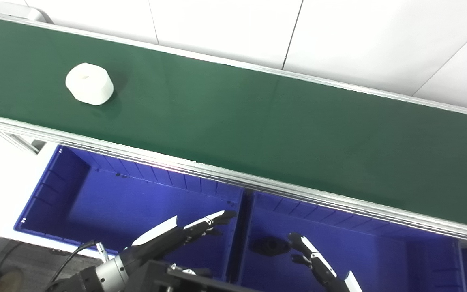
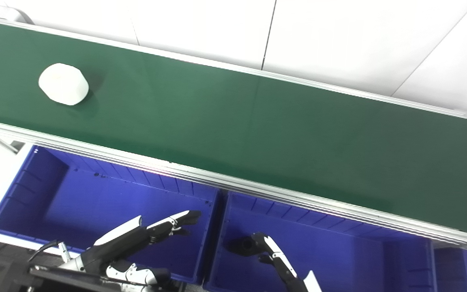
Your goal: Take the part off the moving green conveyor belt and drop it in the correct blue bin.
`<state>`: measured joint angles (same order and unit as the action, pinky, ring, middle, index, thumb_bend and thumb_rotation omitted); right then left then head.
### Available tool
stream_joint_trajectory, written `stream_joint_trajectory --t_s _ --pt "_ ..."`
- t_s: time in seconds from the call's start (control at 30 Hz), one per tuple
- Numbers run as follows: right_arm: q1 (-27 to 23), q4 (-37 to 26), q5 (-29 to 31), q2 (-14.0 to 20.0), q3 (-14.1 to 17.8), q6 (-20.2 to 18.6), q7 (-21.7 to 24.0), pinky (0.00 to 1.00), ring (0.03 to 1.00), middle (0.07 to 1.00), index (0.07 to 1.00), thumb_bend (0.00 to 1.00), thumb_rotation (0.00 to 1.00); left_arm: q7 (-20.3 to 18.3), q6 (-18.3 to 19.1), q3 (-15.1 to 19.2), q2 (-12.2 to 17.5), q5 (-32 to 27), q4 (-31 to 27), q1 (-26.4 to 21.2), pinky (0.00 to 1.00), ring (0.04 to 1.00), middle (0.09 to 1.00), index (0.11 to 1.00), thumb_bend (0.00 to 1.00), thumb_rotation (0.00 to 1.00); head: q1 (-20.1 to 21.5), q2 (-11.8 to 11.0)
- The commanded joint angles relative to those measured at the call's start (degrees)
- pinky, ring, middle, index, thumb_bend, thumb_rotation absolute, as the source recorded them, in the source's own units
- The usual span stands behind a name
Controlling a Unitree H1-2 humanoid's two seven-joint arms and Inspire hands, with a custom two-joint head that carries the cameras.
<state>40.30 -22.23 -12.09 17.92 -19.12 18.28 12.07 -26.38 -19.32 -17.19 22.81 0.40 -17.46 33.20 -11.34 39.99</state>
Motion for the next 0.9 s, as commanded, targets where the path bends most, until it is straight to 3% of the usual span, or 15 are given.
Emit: stream_joint_trajectory --t_s 0.0,0.27,0.4,0.5,0.67,0.73,0.8,0.87 --pt "0.4 -0.4 0.7 0.1 -0.2 3.3 -0.2 0.81 0.908 0.952 0.915 0.56 0.95 0.4 -1.4 0.0 0.7 0.3 -1.8 0.2 0.89 0.971 1.000 0.976 0.40 0.54 0.3 0.2" --pt "0.0 -0.7 0.1 0.0 -0.2 2.6 -0.1 0.81 0.909 0.950 0.917 0.56 0.95 1.0 -1.2 0.1 1.0 0.7 -2.5 0.1 0.89 0.970 1.000 0.976 0.41 0.49 0.5 0.3" --pt "-0.4 -0.3 0.6 0.1 -0.4 2.7 0.1 0.83 0.919 0.954 0.921 0.55 0.94 1.2 0.1 0.8 1.5 0.8 -5.5 -0.3 0.87 0.963 0.996 0.971 0.41 0.49 0.4 0.2" --pt "-0.7 0.0 0.2 0.0 -0.3 3.1 -0.3 0.81 0.910 0.949 0.916 0.55 0.94 0.4 2.4 2.4 3.7 0.0 -10.8 -1.9 0.84 0.940 0.975 0.951 0.43 0.47 0.0 -0.1" --pt "-1.4 0.8 0.4 0.0 -0.2 3.1 -0.3 0.81 0.909 0.949 0.916 0.54 0.93 -1.2 4.9 5.4 8.1 1.5 -18.0 -6.1 0.80 0.888 0.930 0.916 0.43 0.55 0.2 -0.6" --pt "-1.7 1.0 0.5 0.0 -0.3 2.8 -0.1 0.81 0.909 0.950 0.917 0.54 0.93 -1.6 5.6 6.5 9.5 1.0 -20.2 -8.7 0.79 0.857 0.898 0.885 0.44 0.47 0.4 -0.8" --pt "-2.0 1.0 0.7 -0.1 -0.3 2.2 0.1 0.81 0.907 0.949 0.917 0.55 0.92 -1.7 5.3 7.8 10.7 0.5 -21.8 -11.9 0.76 0.834 0.868 0.835 0.54 0.28 0.7 -1.0" --pt "-2.3 1.1 0.5 -0.1 -0.4 2.3 0.1 0.81 0.907 0.948 0.915 0.54 0.91 -1.7 3.5 9.3 11.4 0.8 -22.7 -14.9 0.70 0.807 0.844 0.771 0.66 0.17 0.9 -1.0"
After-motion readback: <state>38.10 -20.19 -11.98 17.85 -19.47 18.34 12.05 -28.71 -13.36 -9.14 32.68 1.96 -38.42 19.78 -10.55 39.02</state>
